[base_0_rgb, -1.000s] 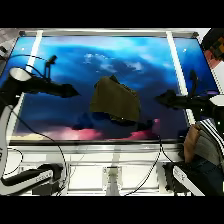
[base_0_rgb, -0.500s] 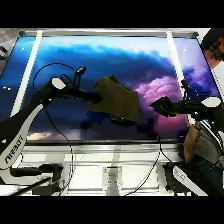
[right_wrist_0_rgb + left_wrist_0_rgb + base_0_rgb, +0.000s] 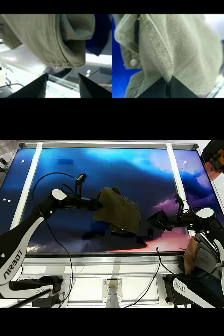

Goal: Fold the clothes and pants, and hang the long-sleeved shirts on hangers.

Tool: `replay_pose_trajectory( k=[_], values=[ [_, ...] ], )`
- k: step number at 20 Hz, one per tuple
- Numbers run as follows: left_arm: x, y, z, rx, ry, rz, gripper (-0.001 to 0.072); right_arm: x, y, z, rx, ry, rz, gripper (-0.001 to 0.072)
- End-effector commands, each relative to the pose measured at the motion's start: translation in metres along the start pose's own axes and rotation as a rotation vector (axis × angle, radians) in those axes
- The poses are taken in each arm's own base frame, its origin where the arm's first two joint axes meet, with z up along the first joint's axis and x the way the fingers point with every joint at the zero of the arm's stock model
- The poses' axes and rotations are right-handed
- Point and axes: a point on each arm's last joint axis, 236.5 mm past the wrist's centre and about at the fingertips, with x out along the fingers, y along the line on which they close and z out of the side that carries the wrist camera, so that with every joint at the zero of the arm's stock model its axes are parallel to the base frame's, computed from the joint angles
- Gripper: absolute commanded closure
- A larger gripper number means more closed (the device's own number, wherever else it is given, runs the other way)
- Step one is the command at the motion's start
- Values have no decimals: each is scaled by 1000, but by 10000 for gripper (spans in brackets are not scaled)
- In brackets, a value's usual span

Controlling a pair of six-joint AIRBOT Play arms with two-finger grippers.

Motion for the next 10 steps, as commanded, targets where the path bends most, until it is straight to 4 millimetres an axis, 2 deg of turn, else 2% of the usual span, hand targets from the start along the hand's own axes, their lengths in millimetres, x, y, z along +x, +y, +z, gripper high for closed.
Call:
replay_pose_trajectory(
  k=[1,4,7,10],
  values=[
    [-22,-27,26,23,-86,-40,688,18,-5,-7,39,83,36,306],
    [-35,-39,35,50,-118,-46,688,44,0,-22,19,177,82,305],
    [-36,-44,37,41,-127,-60,688,70,-9,-29,15,220,58,305],
    [-37,-47,39,27,-135,-74,688,79,-14,-24,5,213,50,305]
  ],
)
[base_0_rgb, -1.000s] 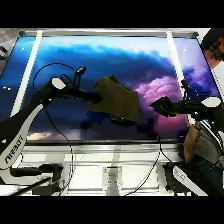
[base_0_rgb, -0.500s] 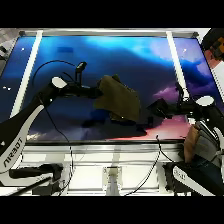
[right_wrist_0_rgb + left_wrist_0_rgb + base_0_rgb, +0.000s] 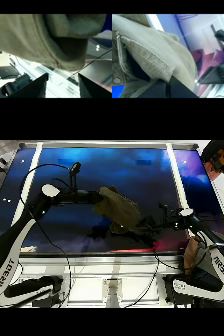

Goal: Fold the clothes and pants, and hang the long-sleeved shirts on hangers.

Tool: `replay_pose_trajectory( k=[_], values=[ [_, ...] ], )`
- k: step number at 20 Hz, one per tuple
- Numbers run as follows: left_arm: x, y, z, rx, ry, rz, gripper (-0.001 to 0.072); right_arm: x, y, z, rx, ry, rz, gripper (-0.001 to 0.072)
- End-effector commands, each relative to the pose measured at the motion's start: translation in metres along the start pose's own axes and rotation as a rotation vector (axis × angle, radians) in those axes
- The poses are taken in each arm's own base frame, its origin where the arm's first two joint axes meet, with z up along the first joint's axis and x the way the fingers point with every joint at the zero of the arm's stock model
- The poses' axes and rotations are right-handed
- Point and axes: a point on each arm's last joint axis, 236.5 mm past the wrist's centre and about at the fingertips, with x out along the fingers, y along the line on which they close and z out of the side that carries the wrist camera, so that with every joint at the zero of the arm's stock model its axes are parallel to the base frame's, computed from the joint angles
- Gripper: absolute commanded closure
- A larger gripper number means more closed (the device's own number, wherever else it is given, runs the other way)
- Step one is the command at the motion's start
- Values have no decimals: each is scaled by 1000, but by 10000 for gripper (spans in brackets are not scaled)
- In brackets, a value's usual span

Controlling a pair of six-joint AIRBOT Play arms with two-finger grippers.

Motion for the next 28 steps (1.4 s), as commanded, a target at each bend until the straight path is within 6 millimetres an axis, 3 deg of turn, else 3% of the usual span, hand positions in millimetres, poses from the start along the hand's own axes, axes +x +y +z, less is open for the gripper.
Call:
replay_pose_trajectory(
  k=[1,6,7,8,9,10,11,13,15,17,20,23,25,28],
  values=[
    [-2,-7,5,-14,-18,-22,688,11,-2,9,-24,-2,-3,305],
    [-2,-11,8,-32,-29,-39,688,4,11,35,-62,-50,5,305],
    [-2,-11,8,-32,-29,-39,687,5,15,39,-52,-55,23,340],
    [-2,-11,8,-32,-29,-39,688,6,18,42,-40,-60,42,477],
    [-2,-11,8,-32,-29,-39,688,7,21,43,-32,-63,57,563],
    [-2,-11,8,-32,-29,-39,688,7,21,44,-31,-65,61,590],
    [-2,-11,8,-32,-30,-38,688,6,22,44,-32,-64,61,691],
    [-2,-11,8,-32,-30,-39,688,5,26,44,-32,-68,73,693],
    [-3,-17,14,-64,-55,-66,689,-5,59,45,-48,-53,168,695],
    [-9,-40,39,-103,-137,-155,689,-29,108,58,-92,-64,272,696],
    [-29,-70,93,-34,-281,-189,690,-74,156,112,-165,-239,223,697],
    [-60,-92,159,30,-488,-151,690,-130,210,156,-287,-436,197,698],
    [-81,-115,187,97,-568,-164,690,-162,249,168,-380,-526,199,698],
    [-101,-139,209,152,-622,-195,690,-191,268,179,-430,-605,138,698]
  ],
)
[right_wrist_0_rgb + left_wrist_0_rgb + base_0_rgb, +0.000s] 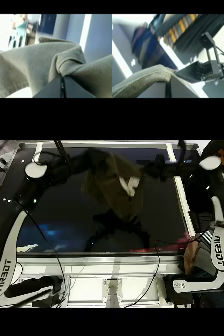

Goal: Fold the clothes and pants, and hang the long-sleeved shirts on hangers.

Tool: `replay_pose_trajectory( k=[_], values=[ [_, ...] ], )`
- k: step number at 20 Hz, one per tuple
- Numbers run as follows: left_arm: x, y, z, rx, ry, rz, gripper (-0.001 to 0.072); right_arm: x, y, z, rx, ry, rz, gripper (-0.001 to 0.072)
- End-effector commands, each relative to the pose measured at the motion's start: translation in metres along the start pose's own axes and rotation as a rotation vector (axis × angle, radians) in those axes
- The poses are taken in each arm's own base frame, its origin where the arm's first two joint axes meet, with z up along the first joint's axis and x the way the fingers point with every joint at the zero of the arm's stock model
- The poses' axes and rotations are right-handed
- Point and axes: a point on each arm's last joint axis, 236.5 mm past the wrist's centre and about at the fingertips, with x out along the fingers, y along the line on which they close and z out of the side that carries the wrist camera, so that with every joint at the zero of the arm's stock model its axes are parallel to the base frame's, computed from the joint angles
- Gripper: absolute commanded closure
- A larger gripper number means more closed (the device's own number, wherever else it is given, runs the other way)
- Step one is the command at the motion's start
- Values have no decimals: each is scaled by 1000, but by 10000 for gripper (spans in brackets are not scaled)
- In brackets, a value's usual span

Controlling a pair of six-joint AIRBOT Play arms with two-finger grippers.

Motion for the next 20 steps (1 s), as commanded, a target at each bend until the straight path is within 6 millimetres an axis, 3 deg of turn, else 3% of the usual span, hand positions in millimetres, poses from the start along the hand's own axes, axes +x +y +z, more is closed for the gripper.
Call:
replay_pose_trajectory(
  k=[1,2,3,5,8,11,12,14,16,18,20],
  values=[
    [-3,-28,43,68,-90,-36,690,-20,23,40,-87,-95,-62,698],
    [-3,-31,36,87,-59,-48,690,-22,21,39,-102,-83,-82,698],
    [-1,-29,16,131,23,-51,690,-23,12,32,-111,-46,-119,698],
    [-3,-14,-45,101,265,-30,690,-25,-23,3,-121,92,-244,697],
    [-38,57,-147,82,706,191,691,-34,-67,-46,-90,330,-373,696],
    [-99,129,-217,30,984,482,692,-18,-87,-91,-48,499,-367,696],
    [-118,138,-241,-11,1065,520,692,-10,-93,-110,-29,555,-364,696],
    [-144,132,-291,-119,1200,498,691,5,-105,-163,11,703,-360,696],
    [-152,119,-331,-199,1262,447,691,11,-118,-206,40,814,-377,696],
    [-157,111,-358,-202,1303,427,690,8,-133,-224,42,867,-433,694],
    [-157,101,-369,-185,1329,407,689,-3,-146,-219,34,867,-515,691]
  ],
)
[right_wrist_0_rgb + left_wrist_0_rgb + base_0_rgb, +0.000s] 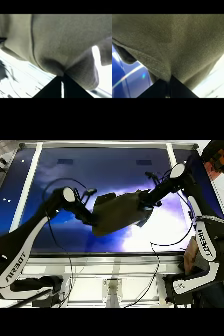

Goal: Fold the clothes and pants, and hang the long-sleeved shirts on hangers.

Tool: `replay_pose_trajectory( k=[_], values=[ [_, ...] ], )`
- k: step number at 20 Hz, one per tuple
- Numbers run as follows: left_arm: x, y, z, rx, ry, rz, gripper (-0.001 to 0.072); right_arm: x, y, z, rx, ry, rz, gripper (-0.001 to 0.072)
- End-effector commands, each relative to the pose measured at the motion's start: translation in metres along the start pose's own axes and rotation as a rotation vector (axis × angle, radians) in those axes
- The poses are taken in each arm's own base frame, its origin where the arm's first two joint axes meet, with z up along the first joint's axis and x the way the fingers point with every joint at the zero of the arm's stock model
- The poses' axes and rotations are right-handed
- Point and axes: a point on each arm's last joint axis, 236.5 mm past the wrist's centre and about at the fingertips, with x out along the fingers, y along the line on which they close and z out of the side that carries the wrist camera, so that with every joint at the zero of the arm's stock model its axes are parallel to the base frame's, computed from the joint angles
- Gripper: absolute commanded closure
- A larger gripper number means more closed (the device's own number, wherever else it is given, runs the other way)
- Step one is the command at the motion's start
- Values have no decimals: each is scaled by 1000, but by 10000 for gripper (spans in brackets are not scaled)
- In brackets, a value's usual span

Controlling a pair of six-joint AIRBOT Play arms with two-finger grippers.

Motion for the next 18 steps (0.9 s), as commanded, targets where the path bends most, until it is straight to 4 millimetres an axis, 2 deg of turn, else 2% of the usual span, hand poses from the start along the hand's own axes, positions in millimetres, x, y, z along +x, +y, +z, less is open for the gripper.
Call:
replay_pose_trajectory(
  k=[1,2,3,4,5,7,9,11,12,13,14,15,16,18],
  values=[
    [22,-13,-27,6,83,-14,687,8,-26,-17,26,72,-118,675],
    [21,-18,-26,3,76,-33,663,2,-28,-15,24,65,-136,622],
    [19,-22,-25,2,68,-45,533,-4,-29,-13,29,55,-155,481],
    [15,-24,-23,1,54,-50,402,-12,-26,-10,16,39,-165,275],
    [8,-25,-21,3,34,-50,402,-21,-24,-4,2,12,-174,225],
    [-12,-30,-14,-11,-26,-53,405,-43,-14,12,-33,-66,-190,225],
    [-46,-42,-2,10,-124,-59,406,-66,-2,27,-71,-150,-197,226],
    [-91,-57,13,52,-259,-55,406,-87,10,37,-104,-218,-200,241],
    [-116,-62,23,70,-353,-47,408,-95,15,40,-116,-245,-201,306],
    [-139,-64,34,80,-452,-35,416,-101,20,43,-128,-267,-201,405],
    [-162,-64,45,80,-557,-26,510,-105,24,45,-136,-282,-197,579],
    [-184,-61,55,77,-653,-15,645,-106,26,49,-141,-301,-192,687],
    [-200,-57,62,67,-719,-4,686,-107,32,54,-150,-321,-168,692],
    [-215,-40,69,43,-776,23,687,-107,53,64,-205,-369,-87,695]
  ],
)
